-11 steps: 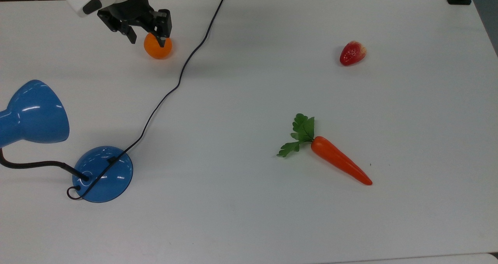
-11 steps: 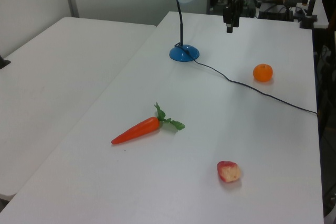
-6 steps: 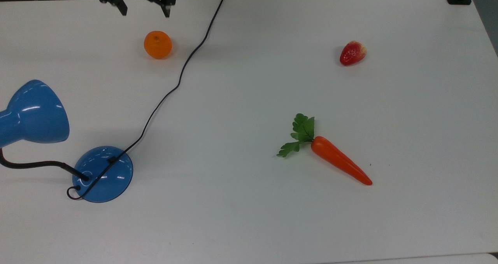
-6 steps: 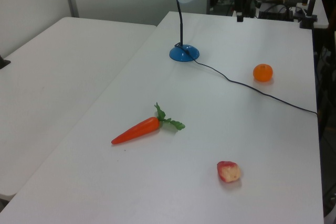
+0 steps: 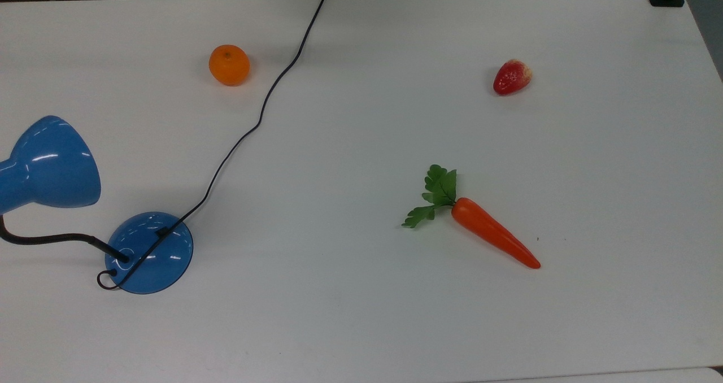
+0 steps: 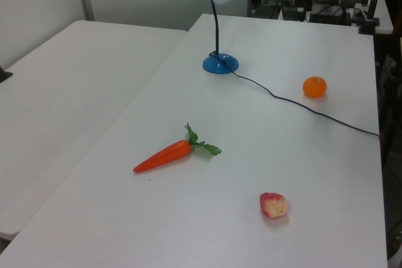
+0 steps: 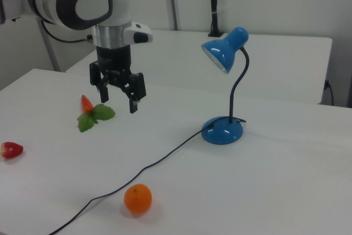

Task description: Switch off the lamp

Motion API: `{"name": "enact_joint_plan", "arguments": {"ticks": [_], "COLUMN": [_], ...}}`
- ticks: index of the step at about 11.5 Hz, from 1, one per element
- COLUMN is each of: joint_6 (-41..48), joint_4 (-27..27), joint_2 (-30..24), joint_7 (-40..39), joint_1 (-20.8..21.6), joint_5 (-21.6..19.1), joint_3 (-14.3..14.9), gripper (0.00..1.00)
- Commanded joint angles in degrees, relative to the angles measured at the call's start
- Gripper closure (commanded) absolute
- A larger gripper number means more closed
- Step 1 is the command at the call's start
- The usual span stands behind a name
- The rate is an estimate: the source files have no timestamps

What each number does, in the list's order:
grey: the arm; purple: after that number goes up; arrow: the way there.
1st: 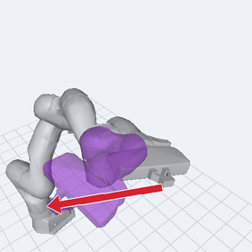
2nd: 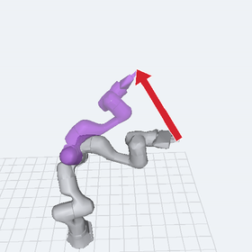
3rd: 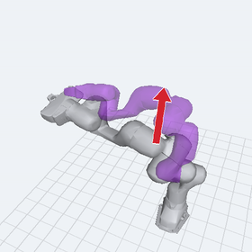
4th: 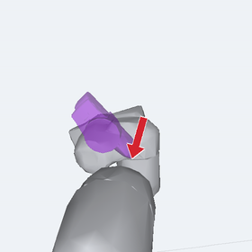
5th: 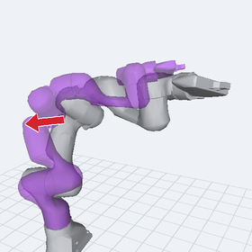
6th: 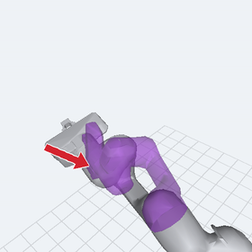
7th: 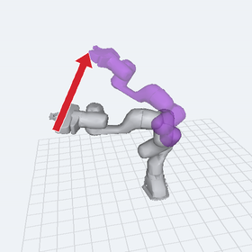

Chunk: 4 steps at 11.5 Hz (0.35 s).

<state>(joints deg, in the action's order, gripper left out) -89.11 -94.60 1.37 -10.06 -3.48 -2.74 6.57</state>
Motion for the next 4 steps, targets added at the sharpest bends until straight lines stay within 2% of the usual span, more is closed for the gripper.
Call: {"name": "enact_joint_plan", "arguments": {"ticks": [1,4], "joint_6": [1.0,0.9], "joint_4": [-0.9,-0.4], "joint_2": [-1.1,-0.8], "joint_7": [-1.5,-0.8], "joint_1": [-0.6,-1.3], "joint_5": [0.0,0.1], "joint_3": [0.4,0.4], "gripper": [0.0,0.0]}}
